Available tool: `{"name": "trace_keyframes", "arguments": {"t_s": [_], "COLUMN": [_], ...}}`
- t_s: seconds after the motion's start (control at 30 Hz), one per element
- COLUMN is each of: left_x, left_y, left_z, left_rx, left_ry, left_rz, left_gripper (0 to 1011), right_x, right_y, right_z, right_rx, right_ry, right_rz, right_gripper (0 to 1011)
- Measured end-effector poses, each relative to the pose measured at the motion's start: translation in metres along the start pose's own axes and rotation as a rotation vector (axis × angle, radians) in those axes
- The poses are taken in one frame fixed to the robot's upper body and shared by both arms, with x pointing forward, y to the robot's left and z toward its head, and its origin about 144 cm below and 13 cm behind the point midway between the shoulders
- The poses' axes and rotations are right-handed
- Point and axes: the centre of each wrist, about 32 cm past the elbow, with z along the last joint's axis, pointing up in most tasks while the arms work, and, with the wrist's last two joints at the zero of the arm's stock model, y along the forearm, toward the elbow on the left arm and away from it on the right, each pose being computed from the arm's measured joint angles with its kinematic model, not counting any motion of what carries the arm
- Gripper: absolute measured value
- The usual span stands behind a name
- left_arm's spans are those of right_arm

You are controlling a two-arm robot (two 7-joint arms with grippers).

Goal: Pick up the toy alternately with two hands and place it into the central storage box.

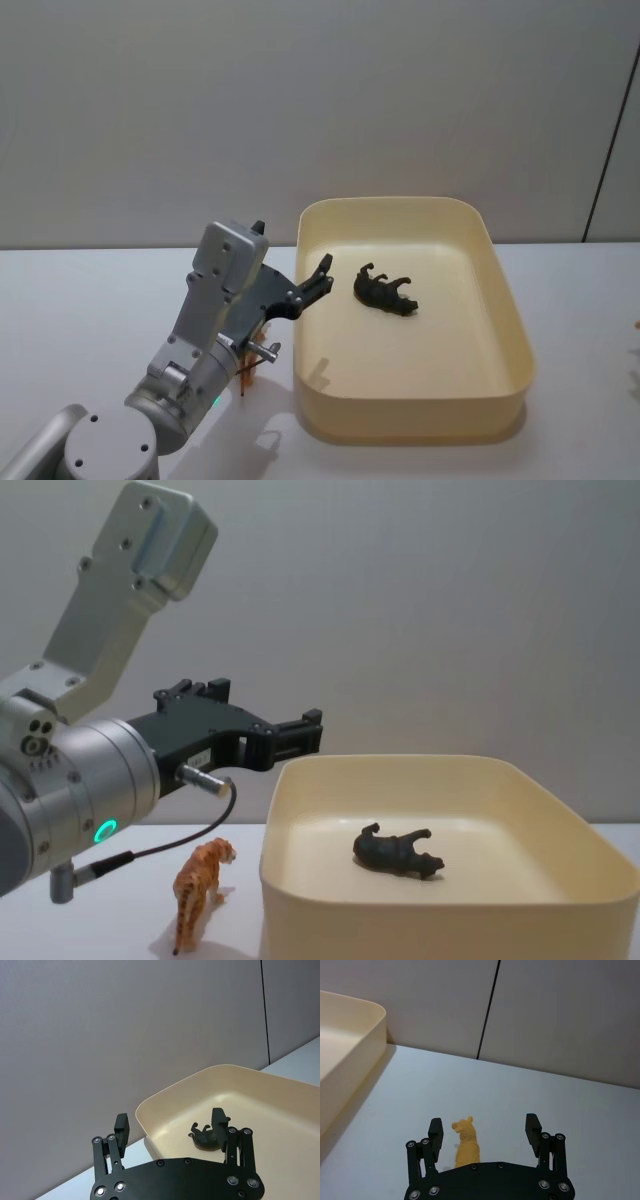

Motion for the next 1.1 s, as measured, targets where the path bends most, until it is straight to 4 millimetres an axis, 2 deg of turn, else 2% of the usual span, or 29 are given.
{"name": "trace_keyframes", "arguments": {"t_s": [0.5,0.97,1.1], "left_x": [0.0,0.0,0.0], "left_y": [0.0,0.0,0.0], "left_z": [0.0,0.0,0.0], "left_rx": [0.0,0.0,0.0], "left_ry": [0.0,0.0,0.0], "left_rz": [0.0,0.0,0.0], "left_gripper": [1001,1001,1001], "right_x": [0.008,0.001,-0.001], "right_y": [-0.004,0.008,0.01], "right_z": [-0.017,-0.031,-0.032], "right_rx": [-0.067,-0.123,-0.129], "right_ry": [-0.012,0.005,0.006], "right_rz": [0.001,0.044,0.049], "right_gripper": [1001,1001,941]}}
